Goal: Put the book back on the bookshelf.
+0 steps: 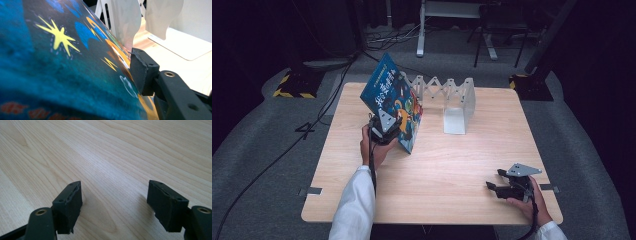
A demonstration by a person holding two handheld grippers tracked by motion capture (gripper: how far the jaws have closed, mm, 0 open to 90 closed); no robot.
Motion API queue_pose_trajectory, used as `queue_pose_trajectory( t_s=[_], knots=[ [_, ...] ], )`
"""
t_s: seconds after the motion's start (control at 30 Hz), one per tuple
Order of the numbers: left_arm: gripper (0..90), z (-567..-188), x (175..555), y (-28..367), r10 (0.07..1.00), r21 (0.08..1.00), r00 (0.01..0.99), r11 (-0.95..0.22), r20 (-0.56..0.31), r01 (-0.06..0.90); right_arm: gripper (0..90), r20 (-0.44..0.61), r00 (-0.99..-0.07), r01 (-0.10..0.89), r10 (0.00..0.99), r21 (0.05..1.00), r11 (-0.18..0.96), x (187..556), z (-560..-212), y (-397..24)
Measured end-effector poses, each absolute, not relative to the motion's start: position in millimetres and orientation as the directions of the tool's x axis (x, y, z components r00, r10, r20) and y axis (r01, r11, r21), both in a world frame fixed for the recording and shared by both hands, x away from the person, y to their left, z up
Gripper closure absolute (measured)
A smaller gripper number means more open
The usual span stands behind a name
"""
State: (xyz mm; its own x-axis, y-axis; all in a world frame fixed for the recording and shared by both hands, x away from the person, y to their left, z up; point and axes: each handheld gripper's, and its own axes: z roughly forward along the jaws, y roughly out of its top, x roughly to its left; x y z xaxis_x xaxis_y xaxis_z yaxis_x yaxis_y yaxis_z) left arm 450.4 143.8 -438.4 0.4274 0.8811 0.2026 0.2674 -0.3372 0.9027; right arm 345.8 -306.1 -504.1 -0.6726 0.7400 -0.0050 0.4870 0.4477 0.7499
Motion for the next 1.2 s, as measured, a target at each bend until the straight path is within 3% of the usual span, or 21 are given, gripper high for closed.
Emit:
queue_pose_trajectory(
  t_s=[0.47, 1.2],
  knots=[
    [47.1, -431.0, 445.0, 152.9, 0.841, 0.877, 0.491, -0.395, 0.225, 0.275, 28.6, -0.004, -0.673, 0.487, 0.74, 0.75, 0.447, 345.9, -504.1, -306.1],
    [34.0, -416.0, 423.2, 170.8, 0.789, 0.864, 0.594, -0.4, 0.156, 0.305, 27.6, -0.011, -0.675, 0.499, 0.738, 0.729, 0.468, 347.7, -501.2, -304.4]
  ],
)
